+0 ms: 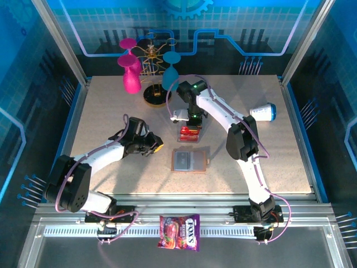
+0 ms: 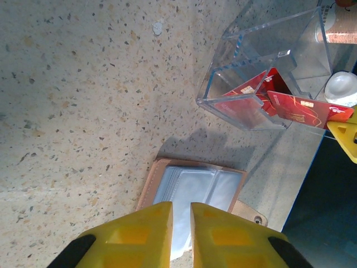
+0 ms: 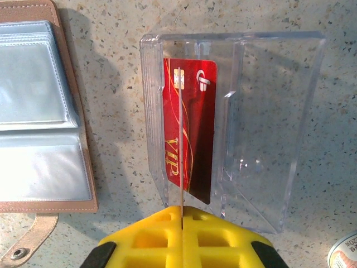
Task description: Take the credit cards out of the card holder
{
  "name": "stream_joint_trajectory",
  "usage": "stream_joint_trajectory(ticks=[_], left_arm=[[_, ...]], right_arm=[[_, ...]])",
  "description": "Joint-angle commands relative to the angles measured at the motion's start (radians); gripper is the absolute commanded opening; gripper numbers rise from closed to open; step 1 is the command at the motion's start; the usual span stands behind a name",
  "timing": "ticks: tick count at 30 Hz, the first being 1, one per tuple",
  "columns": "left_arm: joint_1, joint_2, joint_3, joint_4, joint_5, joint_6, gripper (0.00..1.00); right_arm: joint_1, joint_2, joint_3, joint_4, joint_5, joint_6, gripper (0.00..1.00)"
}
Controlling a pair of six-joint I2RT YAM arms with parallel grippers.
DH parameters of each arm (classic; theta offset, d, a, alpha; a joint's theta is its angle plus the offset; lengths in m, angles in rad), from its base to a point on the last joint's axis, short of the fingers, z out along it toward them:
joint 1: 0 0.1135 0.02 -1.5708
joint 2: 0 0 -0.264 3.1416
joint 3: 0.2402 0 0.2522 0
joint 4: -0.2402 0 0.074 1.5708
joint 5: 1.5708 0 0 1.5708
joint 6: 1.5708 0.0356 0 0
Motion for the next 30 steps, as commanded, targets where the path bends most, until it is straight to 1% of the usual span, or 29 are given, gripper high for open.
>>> stream_joint_trajectory(ticks=[1,5,8,17,24,30], left_arm=[[0.014,-0.023,-0.001,-0.021,0.007,0.011,0.17],[0.019,-0.038,-0.005,-0.026,0.002,0.010,0.17],[0.019,-0.032,0.006,-0.031,0.012,0.016,0.20],[0.016,-0.017,0.023,-0.032,0.038,0.024,0.20],[-0.013,0.038,0.050,-0.020,0.064,0.037,0.20],[-0.055,0.092,0.062,0.018,0.073,0.024,0.20]], right_arm=[[-0.011,0.024,0.008,-0.007,0.009,-0.006,0.09],[-0.012,-0.002,0.007,0.029,0.025,0.013,0.13],[-0.014,-0.026,-0.006,0.049,0.034,0.024,0.15],[-0.016,-0.098,-0.075,0.095,0.037,0.061,0.17],[-0.014,-0.211,-0.224,0.200,0.028,0.183,0.19],[-0.006,-0.335,-0.409,0.337,-0.039,0.348,0.20]])
